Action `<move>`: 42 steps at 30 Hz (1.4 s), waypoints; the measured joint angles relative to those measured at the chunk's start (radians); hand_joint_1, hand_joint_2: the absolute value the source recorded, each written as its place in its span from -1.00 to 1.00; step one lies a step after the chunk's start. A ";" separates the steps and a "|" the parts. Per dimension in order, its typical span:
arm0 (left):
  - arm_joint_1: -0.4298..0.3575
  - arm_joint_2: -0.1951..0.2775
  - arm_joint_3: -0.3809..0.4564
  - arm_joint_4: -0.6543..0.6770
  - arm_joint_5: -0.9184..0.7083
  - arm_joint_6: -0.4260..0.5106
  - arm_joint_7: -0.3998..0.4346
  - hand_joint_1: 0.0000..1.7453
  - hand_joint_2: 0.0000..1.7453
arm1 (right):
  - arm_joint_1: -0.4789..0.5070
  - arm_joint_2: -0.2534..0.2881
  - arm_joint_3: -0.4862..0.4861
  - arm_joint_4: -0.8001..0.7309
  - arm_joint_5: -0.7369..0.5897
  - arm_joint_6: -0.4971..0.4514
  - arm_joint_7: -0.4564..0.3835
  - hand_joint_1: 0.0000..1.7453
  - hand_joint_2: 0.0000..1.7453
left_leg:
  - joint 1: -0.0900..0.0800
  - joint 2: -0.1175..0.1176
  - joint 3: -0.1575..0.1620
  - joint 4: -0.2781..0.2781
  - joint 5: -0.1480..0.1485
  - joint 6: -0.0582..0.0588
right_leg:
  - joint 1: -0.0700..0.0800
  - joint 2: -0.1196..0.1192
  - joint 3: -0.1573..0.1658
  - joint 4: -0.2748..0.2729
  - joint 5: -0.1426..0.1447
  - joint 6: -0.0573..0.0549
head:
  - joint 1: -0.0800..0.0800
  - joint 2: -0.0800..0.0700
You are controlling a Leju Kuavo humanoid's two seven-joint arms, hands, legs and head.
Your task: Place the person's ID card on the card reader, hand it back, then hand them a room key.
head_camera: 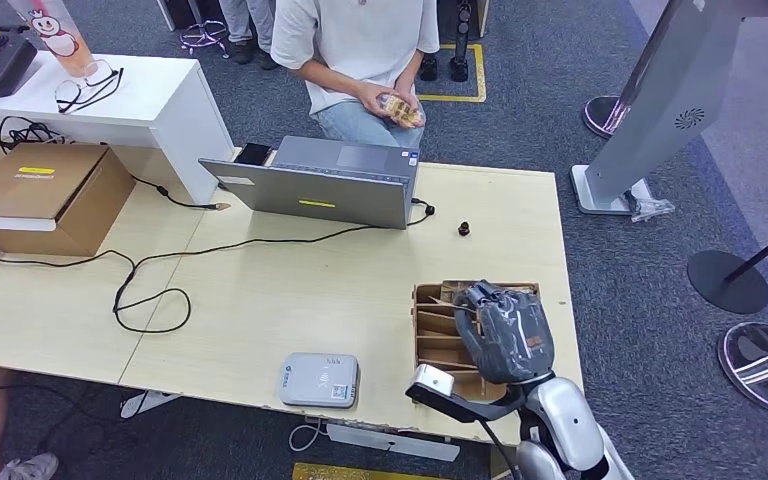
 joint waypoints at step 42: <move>-0.063 0.014 -0.123 0.045 -0.002 0.071 0.054 -1.00 -1.00 | -0.411 0.174 0.010 0.356 -0.107 -0.263 -0.075 1.00 1.00 | 0.000 0.000 0.000 0.000 0.001 -0.001 | 0.000 0.000 0.000 0.001 0.001 0.000 | 0.000 0.000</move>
